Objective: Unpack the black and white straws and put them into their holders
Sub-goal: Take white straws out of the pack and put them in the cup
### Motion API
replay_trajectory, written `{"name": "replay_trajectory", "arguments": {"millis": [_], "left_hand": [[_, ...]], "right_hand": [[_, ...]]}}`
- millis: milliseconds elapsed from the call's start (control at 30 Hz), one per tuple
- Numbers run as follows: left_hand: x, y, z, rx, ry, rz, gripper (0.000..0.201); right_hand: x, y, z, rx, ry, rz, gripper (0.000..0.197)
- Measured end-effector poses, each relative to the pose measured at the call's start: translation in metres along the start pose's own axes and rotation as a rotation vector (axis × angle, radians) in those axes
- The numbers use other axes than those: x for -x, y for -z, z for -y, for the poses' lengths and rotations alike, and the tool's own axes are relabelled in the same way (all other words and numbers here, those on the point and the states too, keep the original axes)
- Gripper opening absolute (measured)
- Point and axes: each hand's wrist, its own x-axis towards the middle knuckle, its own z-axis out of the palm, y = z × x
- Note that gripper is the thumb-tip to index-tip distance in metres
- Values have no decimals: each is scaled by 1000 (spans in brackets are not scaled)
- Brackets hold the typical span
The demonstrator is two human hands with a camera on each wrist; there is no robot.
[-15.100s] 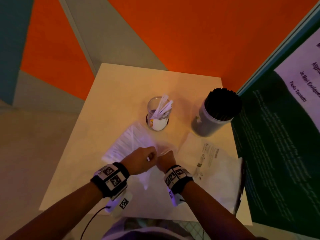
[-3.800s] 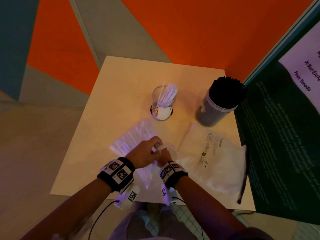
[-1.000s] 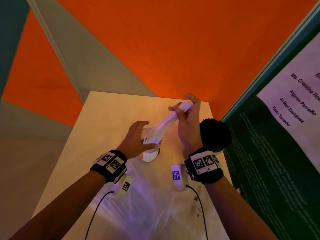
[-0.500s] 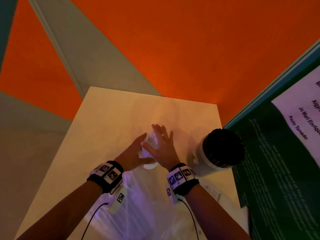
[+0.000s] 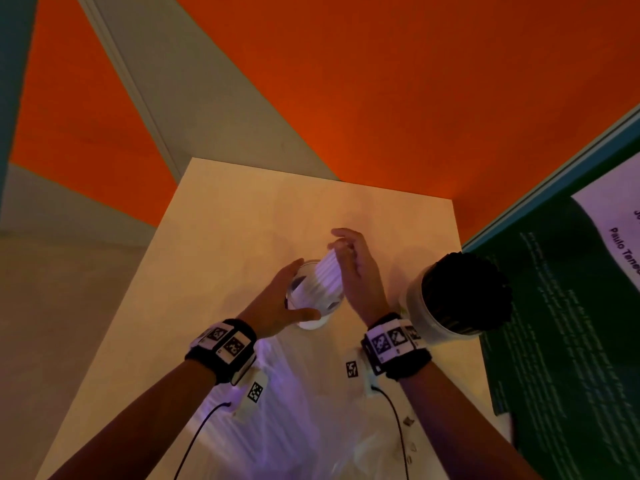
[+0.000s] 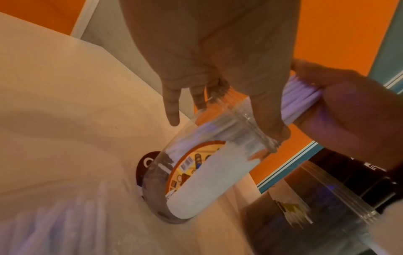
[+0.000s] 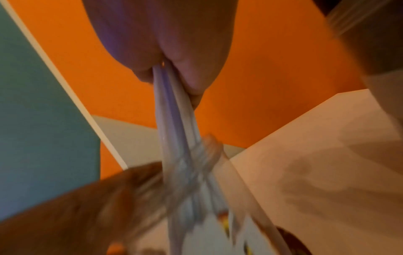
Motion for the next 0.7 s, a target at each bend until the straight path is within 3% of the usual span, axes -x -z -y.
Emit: {"name": "replay_trajectory", "arguments": {"millis": [133, 267, 433, 600, 700], "left_hand": [[-1, 1, -1, -24, -13, 16, 107], [0, 2, 1, -26, -5, 15, 107], [-1, 2, 2, -15, -12, 15, 106], [-4, 2, 6, 5, -18, 49, 115], [0, 6, 6, 19, -53, 59, 132]], "right_hand": [[-7, 21, -3, 20, -38, 219, 27], [-3, 23, -9, 238, -58, 91, 21], [3, 11, -2, 420, -132, 243, 45], [5, 11, 1, 363, -127, 158, 49], [19, 14, -1, 374, -96, 39, 40]]}}
